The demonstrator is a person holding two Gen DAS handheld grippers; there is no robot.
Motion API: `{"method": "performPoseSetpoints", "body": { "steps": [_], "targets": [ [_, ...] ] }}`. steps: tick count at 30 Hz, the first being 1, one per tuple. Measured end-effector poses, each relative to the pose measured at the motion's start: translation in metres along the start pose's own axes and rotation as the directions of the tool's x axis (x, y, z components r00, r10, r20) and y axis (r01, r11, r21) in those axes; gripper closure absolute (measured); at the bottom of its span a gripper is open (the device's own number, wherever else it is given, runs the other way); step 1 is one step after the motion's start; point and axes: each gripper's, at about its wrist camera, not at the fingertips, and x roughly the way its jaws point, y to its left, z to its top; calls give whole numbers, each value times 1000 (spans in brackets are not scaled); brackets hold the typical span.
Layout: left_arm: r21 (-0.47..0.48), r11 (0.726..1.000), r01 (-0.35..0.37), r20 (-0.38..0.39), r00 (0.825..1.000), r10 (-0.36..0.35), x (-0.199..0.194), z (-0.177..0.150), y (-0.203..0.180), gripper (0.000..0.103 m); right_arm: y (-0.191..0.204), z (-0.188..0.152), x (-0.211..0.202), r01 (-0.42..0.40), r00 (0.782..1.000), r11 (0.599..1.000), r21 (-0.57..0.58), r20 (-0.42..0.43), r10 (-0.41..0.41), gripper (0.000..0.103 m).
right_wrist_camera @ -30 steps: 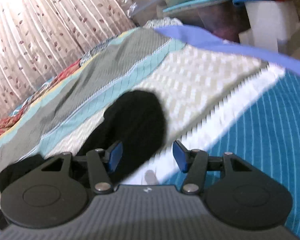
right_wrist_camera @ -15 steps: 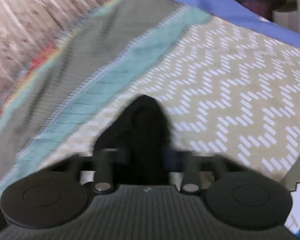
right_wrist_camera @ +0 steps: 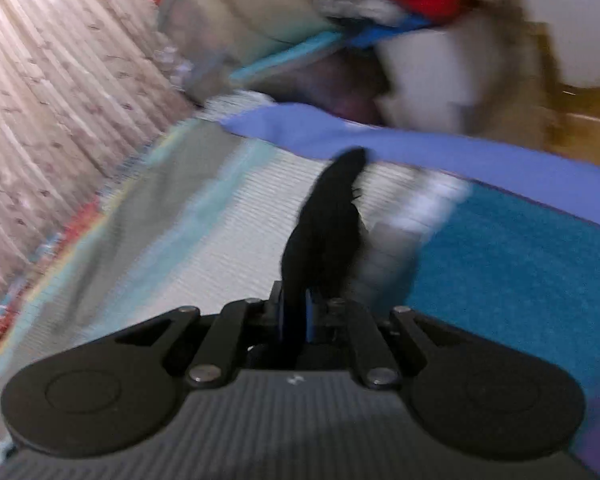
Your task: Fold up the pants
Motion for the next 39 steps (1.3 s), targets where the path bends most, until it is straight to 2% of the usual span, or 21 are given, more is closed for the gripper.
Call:
{"method": "performPoseSetpoints", "body": {
  "steps": [3,5,6,8,9,11,15,17,19,20,22,23,24,26,27,28,31,34,36,37,39],
  "targets": [
    [23,1000,-2,-5,1000,2,-2,-7,-1,98,-38,-18,-6,79,995,993,86,-63,-74,85],
    [23,1000,-8,-17,1000,9,-2,-9,2,97,-57,-28,-10,167,985,974,155,-77,-157,60],
    [23,1000,-14,-16,1000,14,-4,-11,5,97,-63,-31,-15,216,976,954,208,-49,-210,47],
    [20,1000,-11,5,1000,11,-17,-15,9,96,-73,-31,-28,223,969,924,310,32,-244,47],
    [20,1000,2,19,1000,-3,-24,-14,12,95,-69,-27,-29,223,966,923,314,57,-253,47],
    [24,999,24,68,997,-26,-41,-11,19,91,-51,-17,-29,223,962,945,240,101,-252,47],
    [67,997,-28,152,988,17,-52,5,19,81,7,-1,-20,104,984,994,28,142,-107,47],
    [112,993,-36,150,988,19,-42,16,14,76,48,-1,-13,-4,996,995,-99,89,13,47],
    [151,987,-55,146,989,33,-22,28,6,69,99,-8,2,-144,989,964,-225,-21,143,47],
    [161,985,-61,141,989,38,-13,34,2,69,126,-14,12,-224,974,934,-278,-91,207,47],
    [187,981,-50,137,990,24,5,48,-12,64,179,-30,32,-387,918,856,-343,-229,324,46],
    [207,977,-50,143,990,20,14,57,-20,51,207,-38,49,-452,885,816,-360,-292,362,46],
    [227,972,-59,156,987,24,21,64,-31,42,229,-44,65,-490,863,790,-368,-330,382,46],
    [269,960,-79,185,982,29,39,84,-52,10,269,-59,98,-552,822,745,-375,-396,410,46],
    [289,953,-85,195,980,29,49,93,-63,5,289,-67,120,-563,810,733,-382,-428,400,46],
    [307,947,-96,199,979,35,60,101,-72,0,304,-75,133,-561,809,728,-394,-446,382,46],
    [355,925,-138,211,975,64,98,120,-100,3,350,-90,168,-575,792,714,-400,-489,364,46],
    [414,900,-135,166,984,72,126,120,-108,89,398,-89,202,-579,783,717,-389,-508,358,46],
    [446,890,-95,175,984,18,116,103,-106,90,434,-91,206,-582,788,693,-425,-504,353,46],
    [488,869,-85,201,979,-17,103,89,-103,90,456,-89,212,-591,786,666,-455,-510,349,46],
    [541,838,-71,226,972,-63,75,65,-99,90,512,-100,220,-637,754,583,-504,-565,334,45]
  ]
}}
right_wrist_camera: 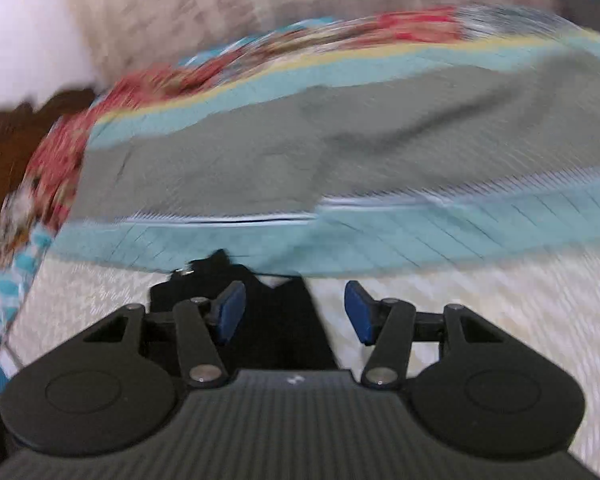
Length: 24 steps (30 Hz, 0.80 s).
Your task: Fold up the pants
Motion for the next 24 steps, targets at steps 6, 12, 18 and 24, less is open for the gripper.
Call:
{"method": "performPoseSetpoints", "body": {
  "steps": [6,12,18,24],
  "targets": [
    [71,997,27,83,996,-32,-90,-58,-16,89,85,19,106,-59,982,993,-105,-183,39,41],
    [41,999,11,59,998,-14,-104,-59,-9,89,117,-16,187,32,946,983,-179,-312,-88,90],
    [-41,999,-3,99,995,7,-100,-35,8,89,80,-13,60,64,998,998,-5,-16,-64,93],
    [-41,999,-23,86,996,26,-68,-3,10,90,-22,-16,-133,256,907,931,259,269,-324,93]
  ]
}}
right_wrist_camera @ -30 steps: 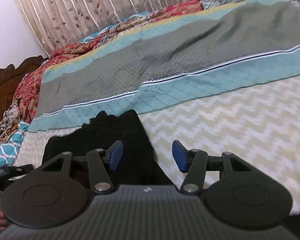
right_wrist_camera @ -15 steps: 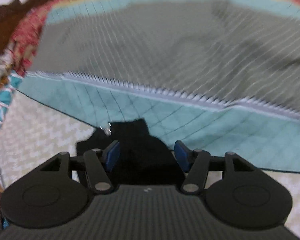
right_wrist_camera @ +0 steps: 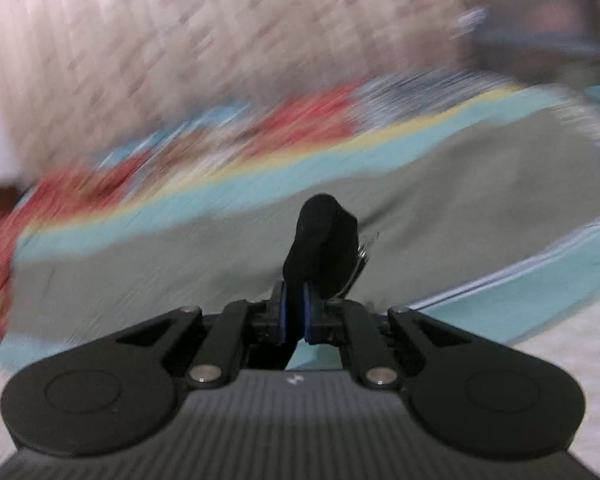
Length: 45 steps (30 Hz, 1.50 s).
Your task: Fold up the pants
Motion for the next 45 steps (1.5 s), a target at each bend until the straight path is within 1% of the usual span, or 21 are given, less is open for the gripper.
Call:
{"method": "performPoseSetpoints", "body": {
  "steps": [3,6,8,11,13,16,19,21,22,24,27,29,31,33,34,36,38,39,40,42,45],
  "targets": [
    [42,999,-26,-25,999,27,31,9,-8,90,-80,-1,-72,159,984,983,92,70,-166,93],
    [98,991,-89,-54,994,95,65,13,-17,90,-131,-28,-107,294,950,939,180,53,-307,92],
    [129,984,-125,-78,988,136,81,11,-22,88,-169,-56,-116,382,921,898,217,-6,-390,88],
    [170,970,-173,-143,970,198,89,10,-22,82,-213,-103,-113,474,880,831,292,-169,-443,79],
    [170,974,-150,-129,976,173,72,16,-17,74,-235,-125,-123,491,871,798,349,-210,-444,59],
    [222,955,-196,-8,979,203,46,27,-12,48,-254,-137,-148,507,859,756,414,-168,-484,59],
    [358,906,-225,50,974,221,49,40,-26,42,-253,-114,-161,453,886,782,427,-116,-449,59],
    [434,880,-196,32,979,203,65,43,-38,31,-245,-104,-157,397,914,810,432,-101,-393,59],
    [468,866,-177,23,982,188,74,43,-45,21,-238,-97,-151,368,927,824,430,-103,-360,59],
    [535,833,-145,-7,984,176,96,39,-53,19,-223,-89,-120,352,936,839,414,-144,-321,59],
    [591,797,-122,-62,979,196,130,29,-58,19,-216,-86,-74,398,912,845,357,-252,-324,59],
    [602,789,-125,-95,969,226,151,23,-55,19,-224,-90,-47,450,883,806,384,-323,-340,58],
    [591,797,-120,-126,963,239,166,18,-51,25,-238,-98,-29,456,883,726,515,-362,-297,53],
    [579,809,-101,-171,955,242,176,16,-45,59,-245,-103,-6,486,869,666,566,-396,-297,43],
    [568,818,-88,-200,950,241,180,14,-42,86,-246,-106,6,510,855,646,568,-418,-308,41],
    [554,827,-97,-192,952,240,179,11,-36,92,-243,-107,26,551,829,660,511,-424,-364,41],
    [556,822,-124,-128,964,232,165,8,-38,92,-231,-105,46,606,785,693,391,-436,-440,57],
    [549,824,-137,-90,971,221,154,7,-38,92,-225,-103,51,633,760,705,322,-435,-484,85],
    [539,829,-150,-56,975,213,144,8,-38,93,-224,-101,58,645,746,718,264,-424,-514,97],
    [511,843,-168,-18,978,206,126,15,-36,93,-232,-102,50,620,771,725,300,-404,-492,98],
    [460,871,-171,29,984,178,97,27,-32,93,-252,-106,30,531,846,724,441,-318,-427,98]
  ]
}}
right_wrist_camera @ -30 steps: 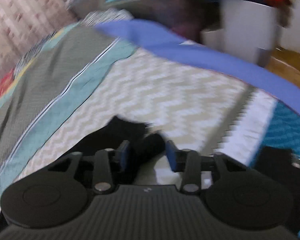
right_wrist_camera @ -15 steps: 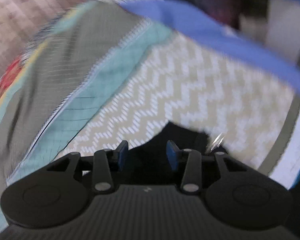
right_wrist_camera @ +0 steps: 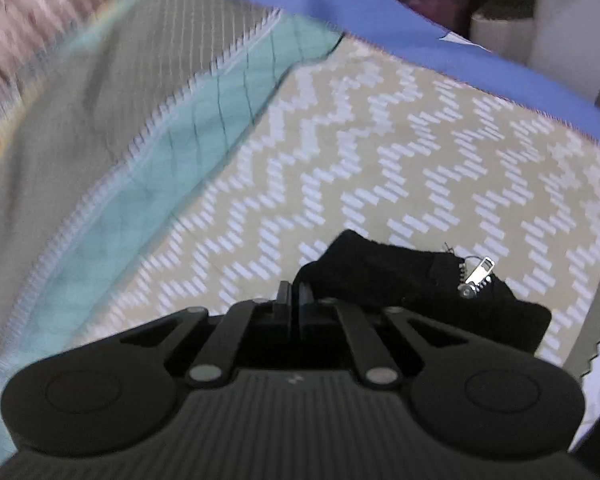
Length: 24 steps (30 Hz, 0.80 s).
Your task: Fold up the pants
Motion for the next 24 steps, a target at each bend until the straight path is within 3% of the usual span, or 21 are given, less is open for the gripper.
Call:
{"method": "performPoseSetpoints", "body": {
  "steps": [2,5,9,12,15,18,20,22,23,24],
  "targets": [
    [-29,1000,3,36,999,-1,-20,9,7,93,-14,9,-9,-81,996,996,44,34,80,98],
    [-78,997,11,100,995,-3,-52,19,13,93,-36,25,-40,-213,974,971,105,108,202,98],
    [-144,987,64,187,982,-36,-106,14,16,97,-90,52,-101,-432,889,885,175,247,385,98],
    [-178,979,102,191,979,-68,-140,-8,18,99,-150,57,-143,-529,828,829,183,327,456,98],
    [-208,974,85,144,988,-56,-166,-42,20,100,-219,46,-174,-554,805,809,198,374,460,98],
    [-270,959,84,51,996,-73,-183,-79,25,100,-284,20,-188,-487,844,846,217,368,391,98],
    [-289,956,50,-36,997,-63,-184,-100,25,100,-322,1,-176,-427,883,871,243,321,344,98],
    [-342,938,50,-90,992,-86,-184,-112,29,100,-344,-17,-165,-270,948,923,274,241,206,93],
    [-387,920,64,-112,987,-116,-183,-113,35,97,-358,-23,-157,-193,965,931,309,233,123,92],
    [-432,899,72,-128,982,-140,-182,-113,41,97,-370,-30,-155,-170,967,917,360,239,85,89]
  ]
}}
